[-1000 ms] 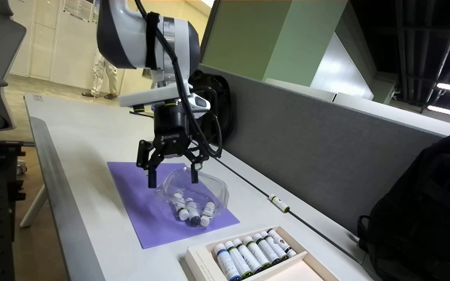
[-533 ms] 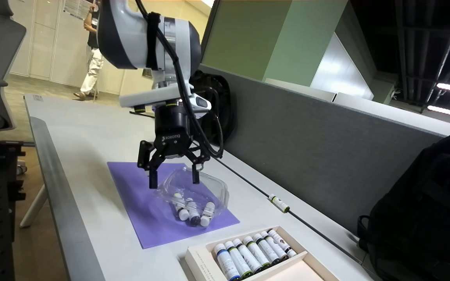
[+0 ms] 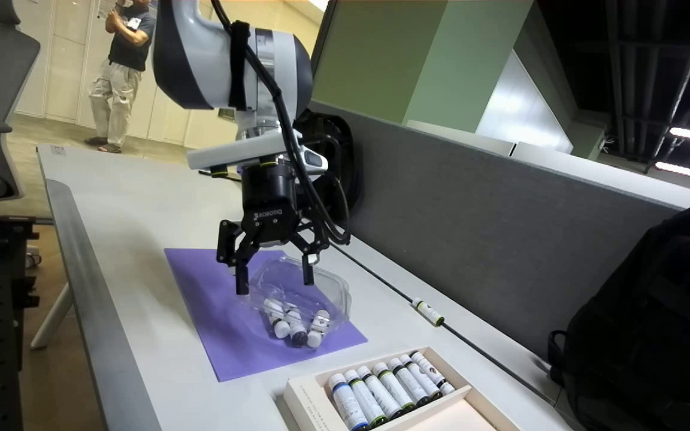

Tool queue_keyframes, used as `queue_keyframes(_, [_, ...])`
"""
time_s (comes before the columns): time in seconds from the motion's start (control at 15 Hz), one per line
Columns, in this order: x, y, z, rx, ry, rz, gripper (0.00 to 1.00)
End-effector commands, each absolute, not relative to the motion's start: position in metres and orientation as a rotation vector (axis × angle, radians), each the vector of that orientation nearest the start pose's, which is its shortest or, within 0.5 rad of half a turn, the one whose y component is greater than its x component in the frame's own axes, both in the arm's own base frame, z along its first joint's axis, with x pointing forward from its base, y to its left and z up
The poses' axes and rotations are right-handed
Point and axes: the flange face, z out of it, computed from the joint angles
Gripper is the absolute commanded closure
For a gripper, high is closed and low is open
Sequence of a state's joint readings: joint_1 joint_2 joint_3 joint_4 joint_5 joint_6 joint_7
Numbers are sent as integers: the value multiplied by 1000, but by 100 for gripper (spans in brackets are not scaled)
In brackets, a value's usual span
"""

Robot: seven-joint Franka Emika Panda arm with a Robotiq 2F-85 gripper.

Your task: Open the lid of the clear bowl

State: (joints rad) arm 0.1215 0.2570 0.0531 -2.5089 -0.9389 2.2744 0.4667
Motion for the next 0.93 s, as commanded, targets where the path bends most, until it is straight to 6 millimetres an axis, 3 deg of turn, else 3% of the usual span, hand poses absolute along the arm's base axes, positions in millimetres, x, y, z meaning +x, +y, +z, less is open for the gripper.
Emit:
queue_keyframes(0.0, [415, 51, 163, 2360, 604, -242, 0])
queue_keyframes(0.47, [419, 44, 166, 2275, 596, -121, 0])
queue_keyframes(0.87, [423, 38, 192, 2217, 558, -39, 0])
